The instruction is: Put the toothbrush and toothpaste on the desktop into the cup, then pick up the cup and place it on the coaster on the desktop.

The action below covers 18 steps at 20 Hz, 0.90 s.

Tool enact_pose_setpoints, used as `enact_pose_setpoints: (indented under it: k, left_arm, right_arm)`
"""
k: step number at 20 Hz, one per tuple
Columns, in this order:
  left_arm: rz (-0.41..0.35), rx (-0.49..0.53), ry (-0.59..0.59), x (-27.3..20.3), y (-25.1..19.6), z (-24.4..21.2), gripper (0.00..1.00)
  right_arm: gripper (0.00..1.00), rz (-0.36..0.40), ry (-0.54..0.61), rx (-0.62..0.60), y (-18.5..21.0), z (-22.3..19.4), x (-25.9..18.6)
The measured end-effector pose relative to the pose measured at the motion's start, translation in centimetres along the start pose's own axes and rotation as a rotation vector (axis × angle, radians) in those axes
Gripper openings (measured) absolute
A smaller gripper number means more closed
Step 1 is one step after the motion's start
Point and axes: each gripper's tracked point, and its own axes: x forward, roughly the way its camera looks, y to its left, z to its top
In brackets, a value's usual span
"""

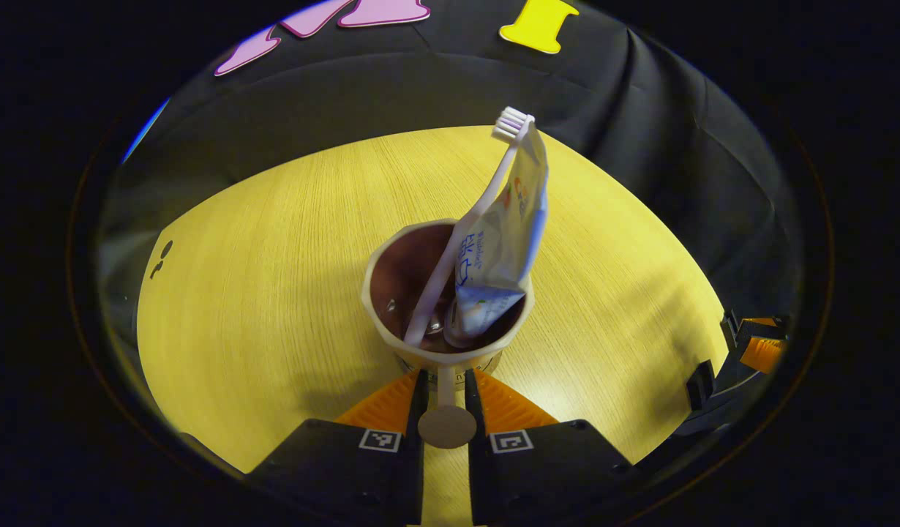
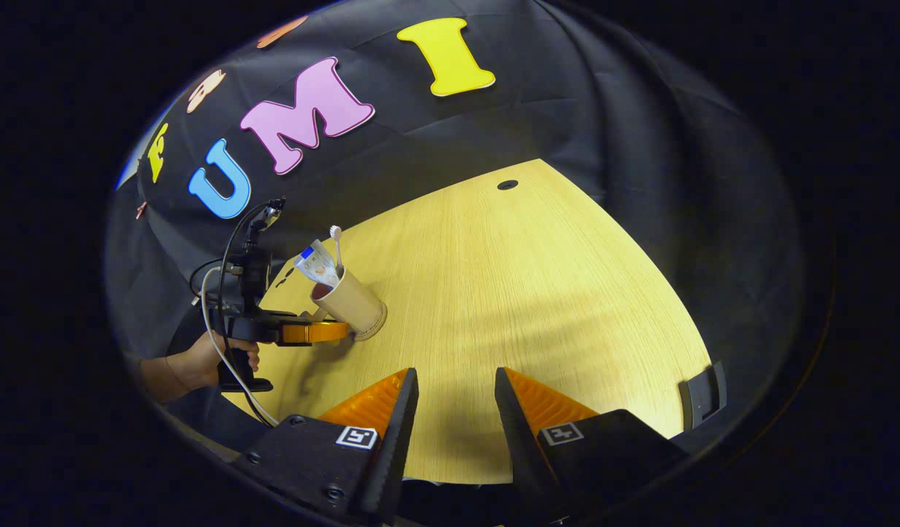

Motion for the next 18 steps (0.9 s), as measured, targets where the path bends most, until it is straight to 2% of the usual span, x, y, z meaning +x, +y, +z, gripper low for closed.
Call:
enact_pose_setpoints:
  k: [1, 3, 4, 5, 7, 8, 9, 12, 14, 15, 16, 17, 18]
  left_arm:
    - [-0.007, -0.003, 0.005, 0.1, -0.1, -0.1, 0.31]
    - [-0.023, -0.011, 0.010, 0.1, -0.4, -0.3, 0.42]
    - [-0.029, -0.013, 0.010, 0.1, -0.6, -0.3, 0.33]
    - [-0.031, -0.012, 0.009, 0.1, -0.6, -0.4, 0.52]
    - [-0.020, -0.005, 0.008, -0.2, -0.6, -0.3, 0.51]
    - [-0.012, -0.002, 0.005, -0.4, -0.5, -0.3, 0.70]
    - [-0.009, -0.001, 0.002, -0.6, -0.4, -0.3, 0.67]
    - [0.009, 0.019, -0.015, -1.4, 0.2, -0.5, 0.80]
    - [0.034, 0.029, -0.036, -2.1, 1.0, -0.4, 0.84]
    - [0.044, 0.029, -0.051, -2.7, 1.4, -0.4, 0.84]
    - [0.051, 0.025, -0.067, -3.3, 1.8, -0.3, 0.85]
    - [0.055, 0.021, -0.086, -4.0, 2.1, -0.2, 0.86]
    - [0.051, 0.015, -0.107, -4.9, 2.4, 0.0, 0.86]
  right_arm:
    - [0.66, 0.001, 0.000, -0.002, 0.0, 0.0, 0.0]
    - [0.66, 0.004, 0.001, -0.002, 0.1, 0.2, 0.2]
    - [0.66, 0.004, 0.000, -0.003, 0.2, 0.2, 0.3]
    - [0.66, 0.004, 0.000, -0.005, 0.2, 0.3, 0.3]
    - [0.66, 0.005, -0.002, -0.003, 0.3, 0.5, 0.4]
    - [0.66, 0.008, -0.002, 0.001, 0.5, 0.6, 0.5]
    - [0.65, 0.013, -0.003, 0.003, 0.8, 0.6, 0.6]
    - [0.65, 0.025, -0.010, -0.009, 1.9, 0.8, 0.7]
    - [0.67, 0.036, -0.016, -0.019, 2.7, 1.1, 0.9]
    - [0.68, 0.043, -0.017, -0.024, 3.4, 1.2, 1.1]
    - [0.83, 0.050, -0.020, -0.028, 4.0, 1.2, 1.2]
    - [0.89, 0.056, -0.023, -0.033, 4.8, 1.3, 1.2]
    - [0.89, 0.063, -0.025, -0.040, 5.4, 1.4, 1.3]
